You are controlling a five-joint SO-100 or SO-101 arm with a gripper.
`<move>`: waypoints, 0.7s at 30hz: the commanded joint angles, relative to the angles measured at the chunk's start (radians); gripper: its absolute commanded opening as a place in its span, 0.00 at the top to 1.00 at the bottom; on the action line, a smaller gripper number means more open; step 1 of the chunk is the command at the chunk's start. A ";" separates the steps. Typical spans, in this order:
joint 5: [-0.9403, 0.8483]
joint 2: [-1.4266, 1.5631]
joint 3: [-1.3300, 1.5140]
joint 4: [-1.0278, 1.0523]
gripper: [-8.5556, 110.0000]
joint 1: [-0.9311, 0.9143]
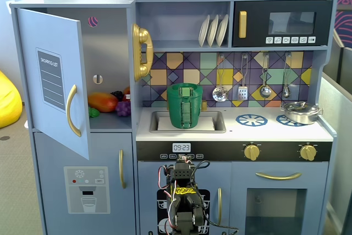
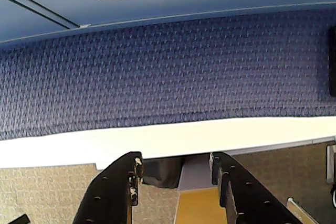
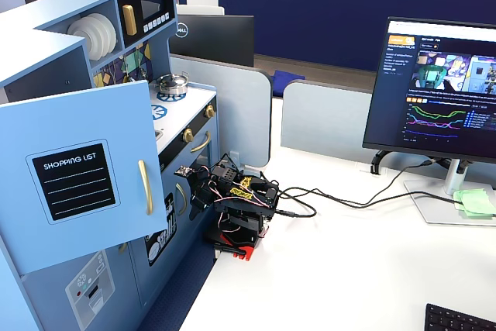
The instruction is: Take off the lid from the green recipient and place it on the counter
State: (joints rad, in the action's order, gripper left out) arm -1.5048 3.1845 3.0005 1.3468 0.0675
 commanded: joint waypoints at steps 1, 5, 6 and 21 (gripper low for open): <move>-0.002 -0.006 -0.003 0.184 0.93 -0.146; -0.003 -0.006 -0.003 0.184 0.93 -0.146; -0.003 -0.006 -0.003 0.184 0.93 -0.146; -0.083 -0.117 -0.348 -0.383 0.93 -0.084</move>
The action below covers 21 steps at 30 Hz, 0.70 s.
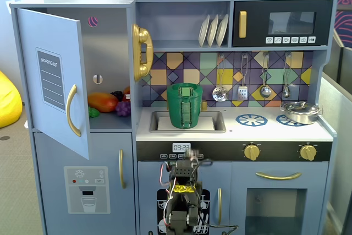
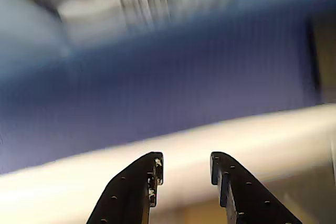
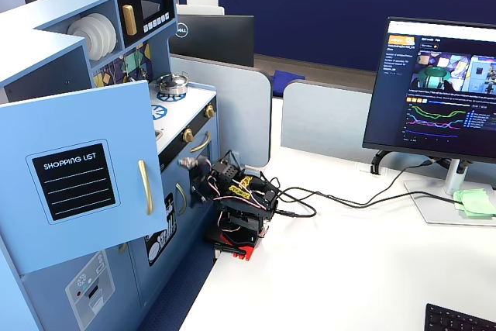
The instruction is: Take off the lid from the green recipient and place it on the counter
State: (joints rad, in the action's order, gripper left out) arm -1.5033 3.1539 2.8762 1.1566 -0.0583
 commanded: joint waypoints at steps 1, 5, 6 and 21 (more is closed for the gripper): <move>-0.106 -0.126 -0.296 -0.241 0.91 0.049; -0.215 -0.291 -0.532 -0.454 0.92 0.061; -0.235 -0.325 -0.577 -0.499 0.91 0.055; -0.201 -0.626 -0.920 -0.802 0.66 -0.037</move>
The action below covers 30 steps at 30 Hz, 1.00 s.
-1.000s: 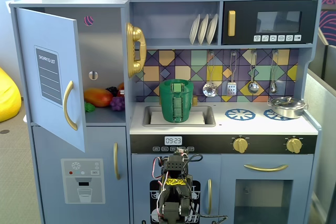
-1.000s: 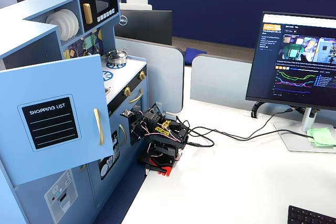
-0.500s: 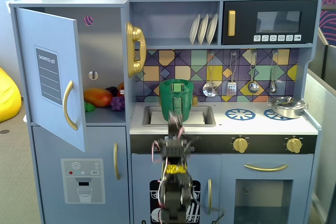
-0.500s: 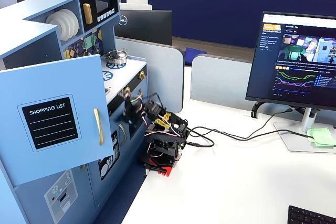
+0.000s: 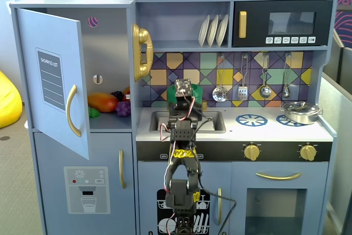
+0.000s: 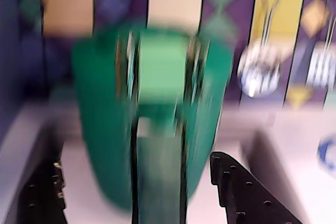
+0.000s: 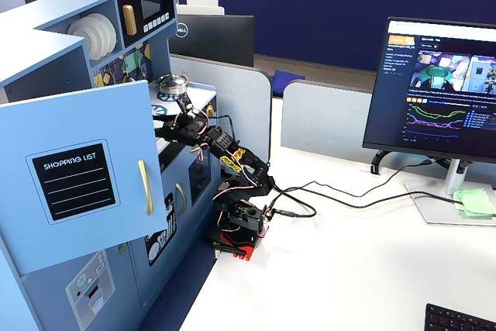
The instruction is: Take off the lid from the green recipient and place it on the counter
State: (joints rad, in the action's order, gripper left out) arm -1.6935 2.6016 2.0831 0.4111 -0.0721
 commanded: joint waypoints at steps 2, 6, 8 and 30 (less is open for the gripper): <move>-0.011 -0.110 -0.158 -0.075 0.67 -0.026; -0.009 -0.172 -0.192 -0.106 0.68 -0.031; -0.011 -0.209 -0.218 -0.114 0.68 -0.032; -0.072 -0.472 -0.436 -0.115 0.89 -0.005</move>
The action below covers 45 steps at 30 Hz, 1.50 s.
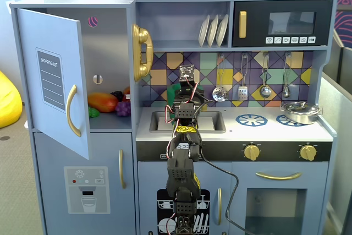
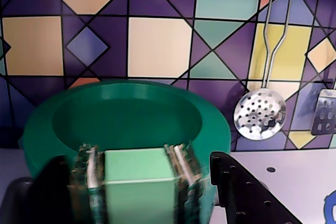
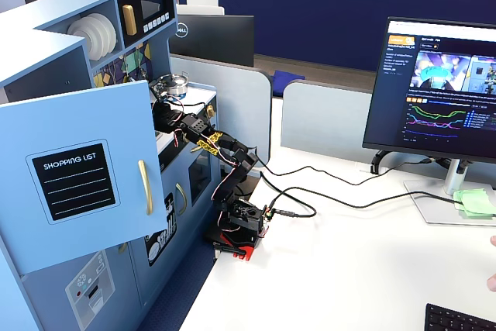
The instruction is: Take off the lid from the green recipient and place it on the counter
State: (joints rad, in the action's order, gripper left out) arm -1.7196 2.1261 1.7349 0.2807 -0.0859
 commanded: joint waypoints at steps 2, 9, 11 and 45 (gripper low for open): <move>-0.048 0.003 -0.087 0.023 0.93 0.012; -0.029 -0.006 -0.137 -0.008 0.93 0.017; -0.035 -0.018 -0.190 -0.012 0.93 0.015; 0.066 -0.037 0.209 -0.336 0.93 -0.525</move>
State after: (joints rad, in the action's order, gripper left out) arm -1.6168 2.1138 1.9067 0.0982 -0.6059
